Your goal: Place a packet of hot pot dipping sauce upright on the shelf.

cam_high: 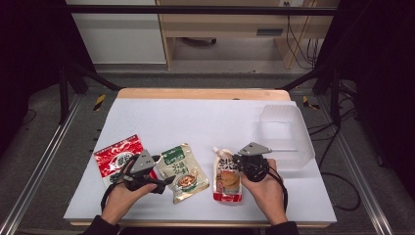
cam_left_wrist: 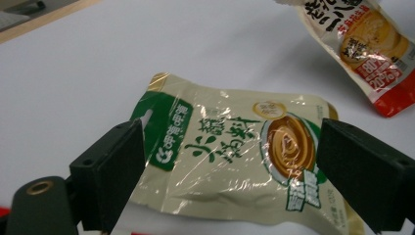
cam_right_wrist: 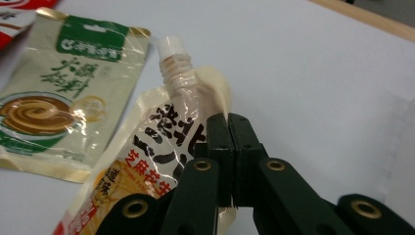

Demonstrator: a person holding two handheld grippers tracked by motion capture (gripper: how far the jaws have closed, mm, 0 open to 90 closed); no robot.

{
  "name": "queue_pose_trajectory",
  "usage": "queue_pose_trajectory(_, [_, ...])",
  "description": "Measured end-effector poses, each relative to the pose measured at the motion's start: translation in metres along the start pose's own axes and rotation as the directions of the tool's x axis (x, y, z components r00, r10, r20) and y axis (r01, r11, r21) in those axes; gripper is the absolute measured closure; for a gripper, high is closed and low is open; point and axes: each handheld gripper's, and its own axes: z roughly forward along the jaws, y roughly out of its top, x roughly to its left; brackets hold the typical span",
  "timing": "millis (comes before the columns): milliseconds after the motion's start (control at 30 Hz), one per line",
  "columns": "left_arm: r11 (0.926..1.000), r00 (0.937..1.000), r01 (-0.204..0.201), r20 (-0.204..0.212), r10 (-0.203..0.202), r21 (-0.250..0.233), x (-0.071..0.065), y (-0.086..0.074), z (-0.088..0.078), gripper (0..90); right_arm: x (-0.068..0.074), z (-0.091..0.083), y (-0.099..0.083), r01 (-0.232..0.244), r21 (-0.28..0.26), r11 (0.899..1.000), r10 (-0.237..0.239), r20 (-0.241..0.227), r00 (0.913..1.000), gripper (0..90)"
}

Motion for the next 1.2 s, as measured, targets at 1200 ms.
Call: queue_pose_trajectory(1200, [0.9885,0.9683,-0.020,0.243,0.057,-0.150,-0.014,0.074,0.045,45.2,0.032,-0.051,0.052,0.107,-0.227,0.968,-0.156,-0.206,0.9661,90.0])
